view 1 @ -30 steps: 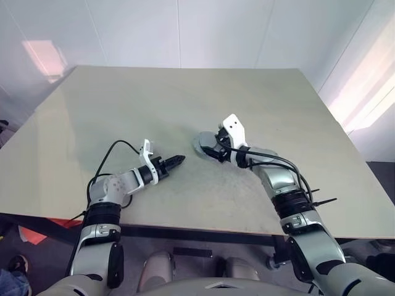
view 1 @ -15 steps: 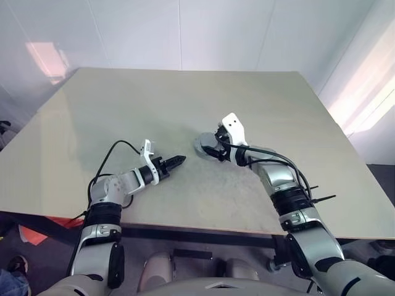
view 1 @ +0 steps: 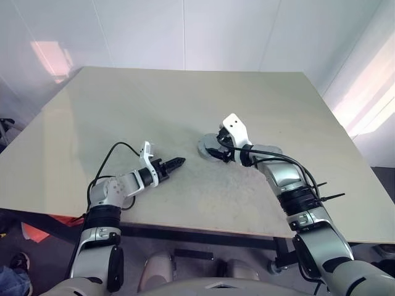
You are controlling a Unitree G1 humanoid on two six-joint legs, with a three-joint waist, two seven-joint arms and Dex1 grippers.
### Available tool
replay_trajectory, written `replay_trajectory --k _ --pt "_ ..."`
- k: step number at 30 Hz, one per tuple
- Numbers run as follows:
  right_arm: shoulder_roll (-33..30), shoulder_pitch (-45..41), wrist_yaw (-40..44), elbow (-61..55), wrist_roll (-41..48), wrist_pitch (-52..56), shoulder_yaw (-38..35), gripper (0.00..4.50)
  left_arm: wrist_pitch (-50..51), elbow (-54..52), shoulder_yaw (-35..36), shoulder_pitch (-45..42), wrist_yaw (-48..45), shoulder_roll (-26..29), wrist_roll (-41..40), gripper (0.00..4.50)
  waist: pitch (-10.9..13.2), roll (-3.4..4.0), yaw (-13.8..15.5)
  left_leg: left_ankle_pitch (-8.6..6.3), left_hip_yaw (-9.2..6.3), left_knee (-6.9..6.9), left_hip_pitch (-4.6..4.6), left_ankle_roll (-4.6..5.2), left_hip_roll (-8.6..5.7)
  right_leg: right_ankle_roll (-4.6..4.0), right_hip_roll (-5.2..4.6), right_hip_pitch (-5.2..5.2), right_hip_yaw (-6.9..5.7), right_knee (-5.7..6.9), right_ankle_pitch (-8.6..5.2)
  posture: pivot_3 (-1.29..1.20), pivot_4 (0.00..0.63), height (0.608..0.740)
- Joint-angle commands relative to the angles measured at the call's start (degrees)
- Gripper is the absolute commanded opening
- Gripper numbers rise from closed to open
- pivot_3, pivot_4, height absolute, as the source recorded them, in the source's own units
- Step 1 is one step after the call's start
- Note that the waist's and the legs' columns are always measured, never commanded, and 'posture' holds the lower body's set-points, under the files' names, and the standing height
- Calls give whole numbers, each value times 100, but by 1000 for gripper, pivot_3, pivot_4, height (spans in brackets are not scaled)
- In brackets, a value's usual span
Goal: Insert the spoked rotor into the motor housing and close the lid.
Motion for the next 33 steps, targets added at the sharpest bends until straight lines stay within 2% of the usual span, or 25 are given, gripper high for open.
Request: replay_trajectory --k 1,4,9,12,14,15,21,31,33 --pt "-149 152 27 183 -187 278 114 3089 6 -204 11 -61 -8 -10 -108 1452 0 0 0 -1 0 0 0 2 0 0 0 0 0 0 0 0 0 740" --pt "-148 173 57 286 -217 250 177 3089 15 -245 148 -216 96 -127 -256 1452 0 0 2 -3 0 0 3 4 0 1 0 2 0 0 -1 0 0 740" --pt "-164 168 96 361 -239 222 209 3089 -84 416 695 -1193 597 -535 -617 1452 -2 -4 33 -1 -2 1 6 2 0 1 -1 9 0 0 -1 0 0 740" --pt "-151 139 76 387 -268 212 226 3089 -462 1430 646 -1918 655 -714 -329 850 -8 -7 54 0 -1 2 15 1 -1 35 -1 20 0 -1 -20 0 0 740" --pt "-143 122 54 374 -281 195 224 3089 -747 2188 512 -2321 642 -793 -43 168 -18 -13 63 -1 0 0 17 3 -1 42 -1 21 3 -4 -24 0 0 740" --pt "-140 121 50 336 -269 214 212 3089 -885 2550 449 -2471 644 -814 102 34 -20 -15 69 -2 0 -1 16 4 -1 44 -1 19 3 -6 -25 0 0 740" --pt "-192 205 -50 43 -227 334 69 3089 -1429 4032 138 -3024 738 -948 831 34 -23 -22 105 -1 -1 -6 9 3 2 31 1 10 1 -4 -17 0 0 740" --pt "-223 213 -43 41 -92 366 -59 3089 -1644 4440 152 -3078 736 -923 1087 34 -29 -26 135 -4 -3 -6 43 7 -5 55 -7 53 1 -13 -31 0 0 740" --pt "-261 193 40 12 -111 315 -10 3805 -1634 4433 151 -3058 717 -912 1091 0 -30 -27 134 -4 -3 -6 42 7 -6 55 -8 53 1 -13 -31 0 0 740"
